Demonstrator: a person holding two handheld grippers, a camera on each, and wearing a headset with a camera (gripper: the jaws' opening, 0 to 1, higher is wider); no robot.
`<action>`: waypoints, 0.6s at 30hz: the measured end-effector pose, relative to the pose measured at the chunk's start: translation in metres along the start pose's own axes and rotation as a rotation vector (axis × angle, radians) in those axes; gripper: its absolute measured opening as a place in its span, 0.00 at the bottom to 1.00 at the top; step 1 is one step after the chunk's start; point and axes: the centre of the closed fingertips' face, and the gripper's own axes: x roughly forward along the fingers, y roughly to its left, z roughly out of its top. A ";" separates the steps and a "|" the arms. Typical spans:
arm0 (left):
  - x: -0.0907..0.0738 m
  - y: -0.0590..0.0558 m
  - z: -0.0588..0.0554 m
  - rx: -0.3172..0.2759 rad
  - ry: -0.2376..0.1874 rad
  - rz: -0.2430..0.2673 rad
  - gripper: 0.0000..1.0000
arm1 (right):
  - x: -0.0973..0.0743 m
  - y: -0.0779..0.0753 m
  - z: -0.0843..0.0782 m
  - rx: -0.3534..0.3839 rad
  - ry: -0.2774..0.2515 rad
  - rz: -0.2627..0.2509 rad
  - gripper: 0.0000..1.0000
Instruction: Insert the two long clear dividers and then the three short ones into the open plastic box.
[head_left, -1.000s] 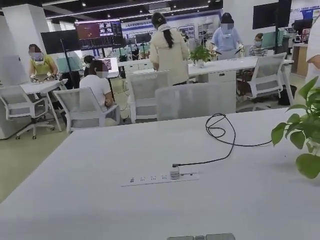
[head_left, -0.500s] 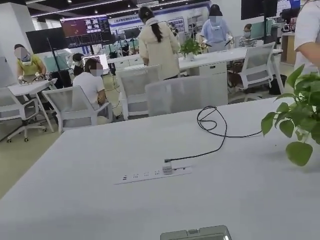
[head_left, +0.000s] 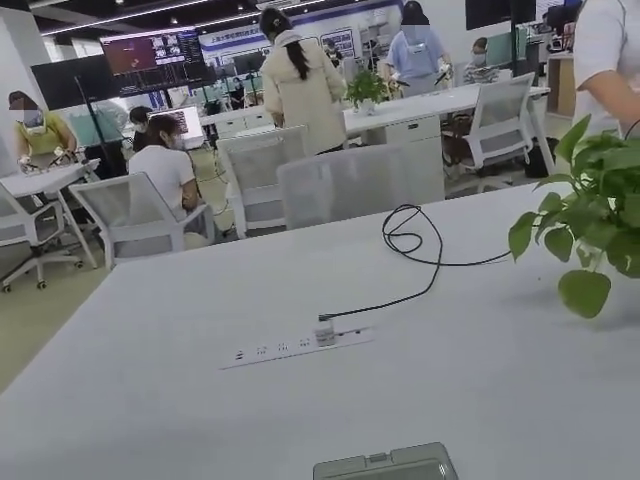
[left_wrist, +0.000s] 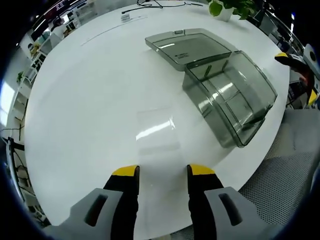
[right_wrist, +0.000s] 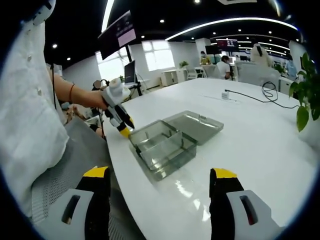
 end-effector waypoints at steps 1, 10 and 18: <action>0.000 0.000 0.000 0.002 0.002 0.000 0.37 | 0.000 0.000 -0.001 -0.008 0.005 0.002 0.83; 0.000 0.001 0.000 -0.002 0.021 -0.001 0.32 | -0.003 -0.001 -0.005 -0.011 0.007 -0.007 0.83; -0.001 0.002 0.000 0.000 0.014 -0.021 0.31 | -0.003 0.004 -0.007 -0.015 0.015 -0.014 0.83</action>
